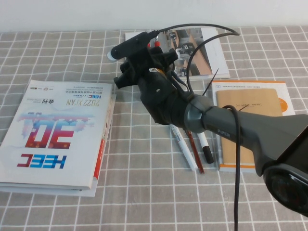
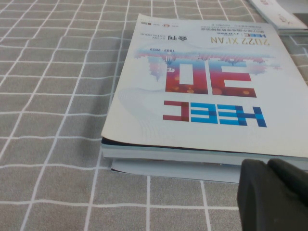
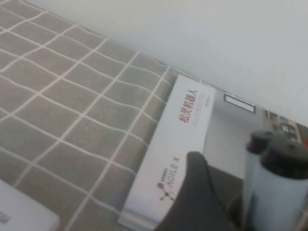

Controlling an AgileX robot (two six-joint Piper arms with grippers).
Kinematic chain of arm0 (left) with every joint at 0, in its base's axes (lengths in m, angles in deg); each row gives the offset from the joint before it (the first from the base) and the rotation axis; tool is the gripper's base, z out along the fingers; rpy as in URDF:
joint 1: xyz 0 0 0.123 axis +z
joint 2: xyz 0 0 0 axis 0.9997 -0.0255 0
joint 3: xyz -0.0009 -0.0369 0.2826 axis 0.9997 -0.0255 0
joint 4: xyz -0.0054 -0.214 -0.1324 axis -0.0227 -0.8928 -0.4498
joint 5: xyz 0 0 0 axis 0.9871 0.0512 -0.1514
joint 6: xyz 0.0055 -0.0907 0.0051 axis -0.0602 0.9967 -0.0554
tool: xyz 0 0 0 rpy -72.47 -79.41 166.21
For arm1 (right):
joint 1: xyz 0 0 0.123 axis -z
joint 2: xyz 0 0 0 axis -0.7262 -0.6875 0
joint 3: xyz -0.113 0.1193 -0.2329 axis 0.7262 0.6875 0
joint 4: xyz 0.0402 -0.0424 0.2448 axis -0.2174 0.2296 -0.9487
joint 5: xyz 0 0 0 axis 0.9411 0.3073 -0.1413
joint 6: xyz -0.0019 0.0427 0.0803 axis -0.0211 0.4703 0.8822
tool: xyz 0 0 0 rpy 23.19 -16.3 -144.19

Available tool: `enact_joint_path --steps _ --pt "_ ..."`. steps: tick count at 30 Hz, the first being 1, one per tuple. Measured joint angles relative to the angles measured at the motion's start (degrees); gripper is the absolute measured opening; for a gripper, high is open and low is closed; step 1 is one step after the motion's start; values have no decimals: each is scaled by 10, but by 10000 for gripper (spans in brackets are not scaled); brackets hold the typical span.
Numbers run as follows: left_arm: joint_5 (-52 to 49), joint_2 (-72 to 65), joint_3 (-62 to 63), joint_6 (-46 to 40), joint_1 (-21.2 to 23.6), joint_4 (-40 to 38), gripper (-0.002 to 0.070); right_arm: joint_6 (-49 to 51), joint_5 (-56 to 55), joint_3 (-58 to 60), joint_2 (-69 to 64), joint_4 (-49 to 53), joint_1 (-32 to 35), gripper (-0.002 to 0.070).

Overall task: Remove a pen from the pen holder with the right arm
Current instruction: 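Take a marker out of the pen holder and lay it on the table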

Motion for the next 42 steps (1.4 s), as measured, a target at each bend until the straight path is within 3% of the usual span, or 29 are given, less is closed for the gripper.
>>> enact_joint_path --steps 9,34,42 --pt "0 0 0 0 0 0 -5 -1 0 -1 -1 0 7 406" --pt "0 0 0 0 0 0 -5 -1 9 -1 -1 -3 7 141" --pt "0 0 0 0 0 0 -5 -3 9 -1 -1 -7 6 130"
